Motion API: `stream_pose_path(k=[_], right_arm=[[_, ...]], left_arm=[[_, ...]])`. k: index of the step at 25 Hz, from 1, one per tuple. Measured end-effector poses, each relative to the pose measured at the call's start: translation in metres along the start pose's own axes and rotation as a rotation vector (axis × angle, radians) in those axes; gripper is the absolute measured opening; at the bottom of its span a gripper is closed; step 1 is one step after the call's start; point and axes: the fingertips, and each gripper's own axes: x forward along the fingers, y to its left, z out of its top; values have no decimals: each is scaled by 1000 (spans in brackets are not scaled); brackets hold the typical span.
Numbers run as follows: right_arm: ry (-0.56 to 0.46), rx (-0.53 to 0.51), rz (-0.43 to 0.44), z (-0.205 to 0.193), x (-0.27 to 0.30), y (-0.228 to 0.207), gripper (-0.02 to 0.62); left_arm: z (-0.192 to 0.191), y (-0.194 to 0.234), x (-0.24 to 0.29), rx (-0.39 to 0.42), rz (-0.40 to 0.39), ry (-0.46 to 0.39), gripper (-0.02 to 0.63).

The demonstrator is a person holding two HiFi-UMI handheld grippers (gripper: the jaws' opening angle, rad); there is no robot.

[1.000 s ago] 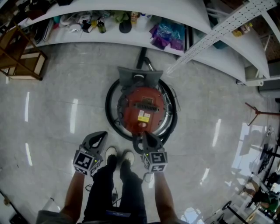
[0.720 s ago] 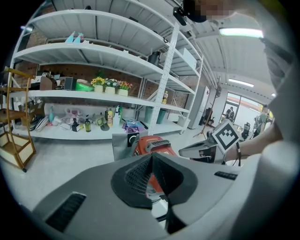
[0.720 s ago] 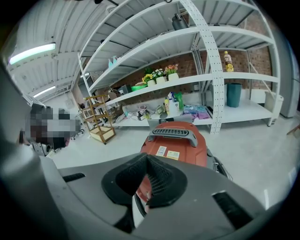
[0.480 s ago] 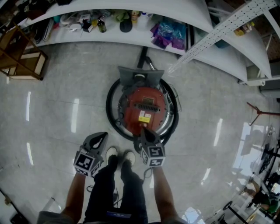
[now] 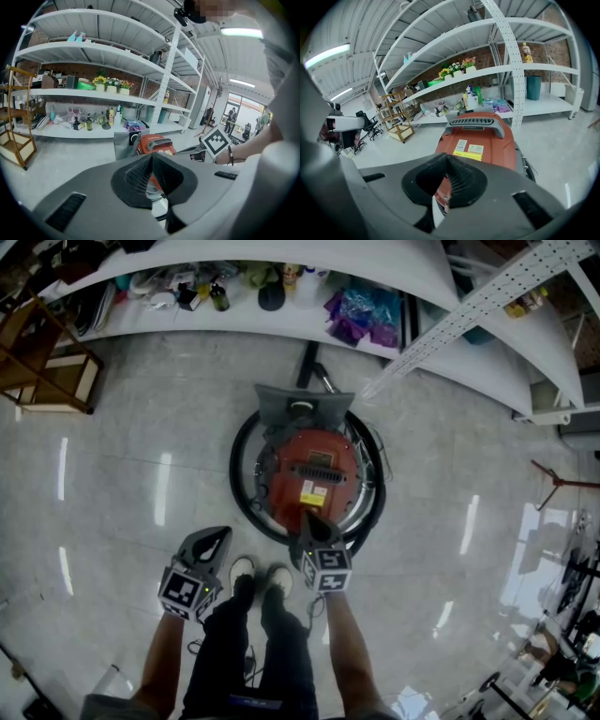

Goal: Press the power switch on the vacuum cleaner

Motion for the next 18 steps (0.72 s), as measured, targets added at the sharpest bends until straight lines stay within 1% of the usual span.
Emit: stream_pose_path(k=[4,18], right_arm=[[21,0,0,-9,8,-2,12],[24,21,-13,-16,15,-8,12]], left_arm=[[-3,3,0,-6,5,4,6],[-7,7,2,-8,-3,8,6]])
